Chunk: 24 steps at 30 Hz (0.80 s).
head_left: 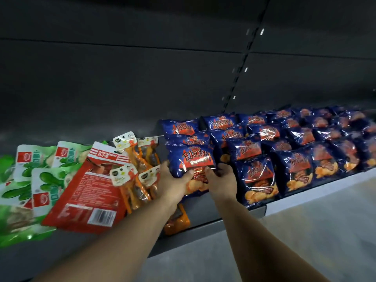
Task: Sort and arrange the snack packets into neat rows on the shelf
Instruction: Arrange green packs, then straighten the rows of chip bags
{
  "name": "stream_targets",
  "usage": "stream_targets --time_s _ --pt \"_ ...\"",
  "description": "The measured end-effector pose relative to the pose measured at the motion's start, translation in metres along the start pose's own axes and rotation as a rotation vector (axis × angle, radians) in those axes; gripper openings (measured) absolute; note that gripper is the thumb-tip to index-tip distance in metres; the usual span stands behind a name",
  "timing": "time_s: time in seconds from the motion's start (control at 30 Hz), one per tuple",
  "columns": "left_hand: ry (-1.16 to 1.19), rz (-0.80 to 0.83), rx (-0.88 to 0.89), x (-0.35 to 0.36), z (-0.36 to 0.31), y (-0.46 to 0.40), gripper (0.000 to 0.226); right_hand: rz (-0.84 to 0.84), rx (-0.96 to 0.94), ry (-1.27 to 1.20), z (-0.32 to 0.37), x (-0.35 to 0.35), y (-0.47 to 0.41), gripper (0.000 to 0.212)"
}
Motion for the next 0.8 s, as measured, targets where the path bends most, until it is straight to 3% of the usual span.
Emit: stream_targets --time_s 0.2,0.4,0.8 --pt "-0.154 0.092 -0.056 0.031 0.026 -0.017 0.061 0.008 -0.052 0.146 -0.013 0.005 -0.020 0.052" --pt "-0.380 0.003 -0.175 0.029 0.044 -0.030 0.068 0.063 -0.099 0.201 -0.012 0.012 -0.024 0.063" --pt "-0.438 0.036 -0.157 0.029 0.043 -0.033 0.066 0.230 -0.152 0.239 -0.012 0.030 -0.028 0.073"
Point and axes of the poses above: each hand's wrist, its own y-axis away from the middle knuckle, its own x-axis out of the palm, z = x × y, the point moved 9 cm from there along -y, towards the middle knuckle, and after that the axes turned 10 degrees about y, right-handed, at the moved point
